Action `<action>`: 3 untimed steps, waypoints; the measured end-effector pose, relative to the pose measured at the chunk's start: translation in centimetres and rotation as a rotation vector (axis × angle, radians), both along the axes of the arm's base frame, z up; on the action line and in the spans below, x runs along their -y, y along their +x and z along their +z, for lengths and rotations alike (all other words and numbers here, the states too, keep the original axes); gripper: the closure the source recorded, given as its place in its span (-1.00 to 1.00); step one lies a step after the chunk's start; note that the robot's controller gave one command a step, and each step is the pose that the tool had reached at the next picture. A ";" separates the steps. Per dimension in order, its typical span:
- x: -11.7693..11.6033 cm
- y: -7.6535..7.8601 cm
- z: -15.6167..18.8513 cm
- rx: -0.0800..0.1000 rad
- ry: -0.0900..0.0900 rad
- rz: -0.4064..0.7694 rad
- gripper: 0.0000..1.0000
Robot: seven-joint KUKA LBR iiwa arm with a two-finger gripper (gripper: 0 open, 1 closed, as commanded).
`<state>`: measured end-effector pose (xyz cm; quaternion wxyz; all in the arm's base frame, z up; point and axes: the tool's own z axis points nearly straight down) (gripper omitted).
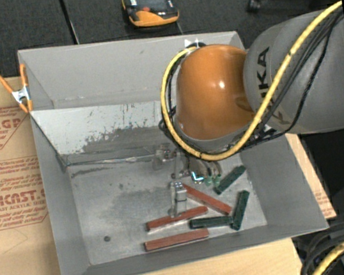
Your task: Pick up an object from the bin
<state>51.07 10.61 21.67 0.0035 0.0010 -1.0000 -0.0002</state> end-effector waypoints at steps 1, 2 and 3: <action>0.1 0.2 0.4 0.008 0.001 -0.002 -1.00; 4.5 -2.0 -4.6 0.014 0.002 0.196 -1.00; 7.2 -2.4 -7.5 0.002 0.000 0.165 -1.00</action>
Offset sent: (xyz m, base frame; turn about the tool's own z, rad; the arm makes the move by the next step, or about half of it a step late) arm -0.0310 -0.0704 -0.0697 -0.2674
